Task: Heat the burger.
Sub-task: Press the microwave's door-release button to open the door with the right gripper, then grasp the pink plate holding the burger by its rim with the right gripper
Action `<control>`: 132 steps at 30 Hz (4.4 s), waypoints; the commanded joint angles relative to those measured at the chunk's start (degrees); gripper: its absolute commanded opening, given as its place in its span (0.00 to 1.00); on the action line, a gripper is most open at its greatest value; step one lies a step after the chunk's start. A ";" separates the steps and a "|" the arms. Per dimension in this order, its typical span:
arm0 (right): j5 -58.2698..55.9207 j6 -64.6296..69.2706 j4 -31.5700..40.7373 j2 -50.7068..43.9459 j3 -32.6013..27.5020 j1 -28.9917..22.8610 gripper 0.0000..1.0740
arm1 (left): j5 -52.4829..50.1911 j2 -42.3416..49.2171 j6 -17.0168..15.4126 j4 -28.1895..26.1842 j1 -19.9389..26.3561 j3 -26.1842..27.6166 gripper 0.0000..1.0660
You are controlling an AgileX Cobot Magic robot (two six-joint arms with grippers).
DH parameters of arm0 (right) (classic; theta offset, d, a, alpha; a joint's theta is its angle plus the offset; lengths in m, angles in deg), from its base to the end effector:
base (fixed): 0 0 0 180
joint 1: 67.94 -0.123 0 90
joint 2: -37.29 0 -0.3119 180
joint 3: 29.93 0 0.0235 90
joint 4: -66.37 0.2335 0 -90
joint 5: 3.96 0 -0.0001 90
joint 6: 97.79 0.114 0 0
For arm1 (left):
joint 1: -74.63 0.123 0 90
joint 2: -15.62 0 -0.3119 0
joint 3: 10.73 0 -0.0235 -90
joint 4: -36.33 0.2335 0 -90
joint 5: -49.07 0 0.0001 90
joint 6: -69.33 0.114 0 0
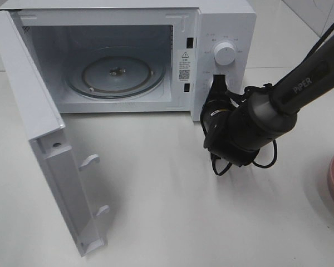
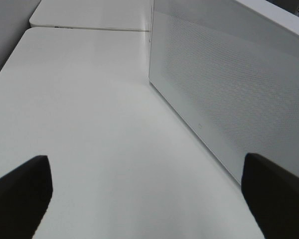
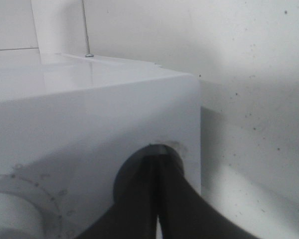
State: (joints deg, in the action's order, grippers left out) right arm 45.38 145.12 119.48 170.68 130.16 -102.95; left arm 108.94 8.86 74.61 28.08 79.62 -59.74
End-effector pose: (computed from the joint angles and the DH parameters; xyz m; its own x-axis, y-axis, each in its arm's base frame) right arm 0.3836 0.1843 0.1085 0.0751 0.9948 -0.0687 0.3821 0.0350 0.9235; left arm -0.0264 -0.0165 0.2619 -0.4264 -0.0178 -0.9043 0.0337 0.9988 -0.0356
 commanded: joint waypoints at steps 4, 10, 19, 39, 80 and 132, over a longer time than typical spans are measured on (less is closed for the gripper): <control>5.10 0.29 -7.79 -2.75 1.55 2.29 0.00 | -0.46 1.15 -0.23 -0.29 -0.17 0.00 0.92; 0.57 0.40 -7.96 -4.87 -0.86 2.29 0.00 | -0.46 1.15 -0.23 -0.29 -0.17 0.00 0.92; -6.25 0.00 -9.57 -6.93 -4.24 2.29 0.00 | -0.46 1.15 -0.23 -0.23 -0.17 0.00 0.92; -16.10 -18.28 -18.62 -19.37 -17.36 2.29 0.00 | -0.46 1.15 -0.23 -0.23 -0.17 0.00 0.92; -68.41 -68.07 -39.76 -40.74 -18.62 2.46 0.59 | -0.46 1.15 -0.23 -0.23 -0.17 0.00 0.92; -88.01 -51.97 -68.07 -46.98 -18.62 28.25 0.71 | -0.46 1.15 -0.23 -0.23 -0.17 0.00 0.92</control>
State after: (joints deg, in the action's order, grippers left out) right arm -43.43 92.98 52.05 122.67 111.31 -75.56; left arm 108.94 8.86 74.61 28.08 79.62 -59.74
